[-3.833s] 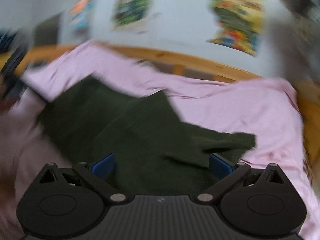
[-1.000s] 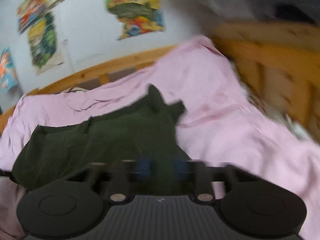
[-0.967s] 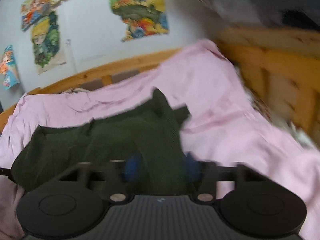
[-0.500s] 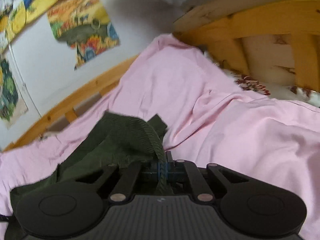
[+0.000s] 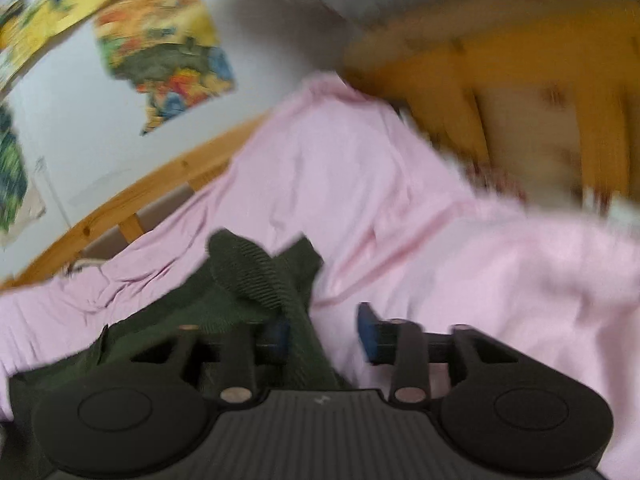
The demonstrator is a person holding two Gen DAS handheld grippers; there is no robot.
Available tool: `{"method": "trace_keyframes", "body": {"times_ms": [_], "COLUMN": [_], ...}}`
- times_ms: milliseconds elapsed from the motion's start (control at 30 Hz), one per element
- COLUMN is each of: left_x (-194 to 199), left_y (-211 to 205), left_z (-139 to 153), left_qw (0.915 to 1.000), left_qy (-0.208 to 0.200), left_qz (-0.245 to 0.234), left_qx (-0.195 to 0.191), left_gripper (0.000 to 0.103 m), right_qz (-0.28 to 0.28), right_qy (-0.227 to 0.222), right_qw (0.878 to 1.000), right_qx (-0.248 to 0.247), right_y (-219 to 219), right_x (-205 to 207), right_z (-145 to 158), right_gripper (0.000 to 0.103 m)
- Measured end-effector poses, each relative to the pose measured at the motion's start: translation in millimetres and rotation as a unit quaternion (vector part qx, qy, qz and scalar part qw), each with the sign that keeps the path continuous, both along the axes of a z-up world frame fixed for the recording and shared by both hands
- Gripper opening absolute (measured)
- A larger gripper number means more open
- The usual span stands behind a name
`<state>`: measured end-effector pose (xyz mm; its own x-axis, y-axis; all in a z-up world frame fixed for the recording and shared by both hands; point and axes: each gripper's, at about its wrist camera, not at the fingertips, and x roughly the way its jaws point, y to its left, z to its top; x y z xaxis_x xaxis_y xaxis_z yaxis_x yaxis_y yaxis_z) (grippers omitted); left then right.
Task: Fold large clothes
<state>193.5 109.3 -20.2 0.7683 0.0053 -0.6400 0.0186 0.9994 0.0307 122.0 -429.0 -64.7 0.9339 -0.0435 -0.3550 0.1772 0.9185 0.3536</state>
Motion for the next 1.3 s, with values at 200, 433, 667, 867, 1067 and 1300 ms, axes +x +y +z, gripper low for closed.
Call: {"method": "trace_keyframes", "body": {"times_ms": [200,433,667,867,1067,1300], "left_x": [23.2,75.3,25.2,-88.5,-132.4,-96.4], "left_y": [-14.9,-12.6,0.8,-17.2,-58.2,-43.7], "left_z": [6.2,-26.0,-8.8,3.2,-31.6,-86.7], "left_qw": [0.9994,0.9959,0.9989,0.9893,0.9723,0.9366], "left_qy": [-0.012,0.054,0.023,-0.051,0.013,0.061], "left_qz": [-0.009,0.036,0.026,0.015,-0.066,0.049], "left_qx": [0.033,0.063,-0.032,-0.136,-0.224,-0.342], "left_gripper": [0.093,0.098,0.101,0.102,0.102,0.102], "right_qz": [0.058,0.001,0.049,0.077,0.098,0.047], "right_qy": [-0.015,0.073,0.027,0.069,0.138,0.102], "right_qw": [0.992,0.996,0.998,0.982,0.946,0.940], "right_qx": [-0.110,-0.051,-0.005,0.158,0.277,0.321], "right_y": [39.0,1.7,3.9,7.0,6.5,1.5], "right_x": [27.5,75.2,1.8,-69.4,-69.7,-44.3], "right_z": [16.2,-15.4,30.2,18.6,-31.9,-51.2], "right_gripper": [0.092,0.083,0.103,0.103,0.103,0.103]}}
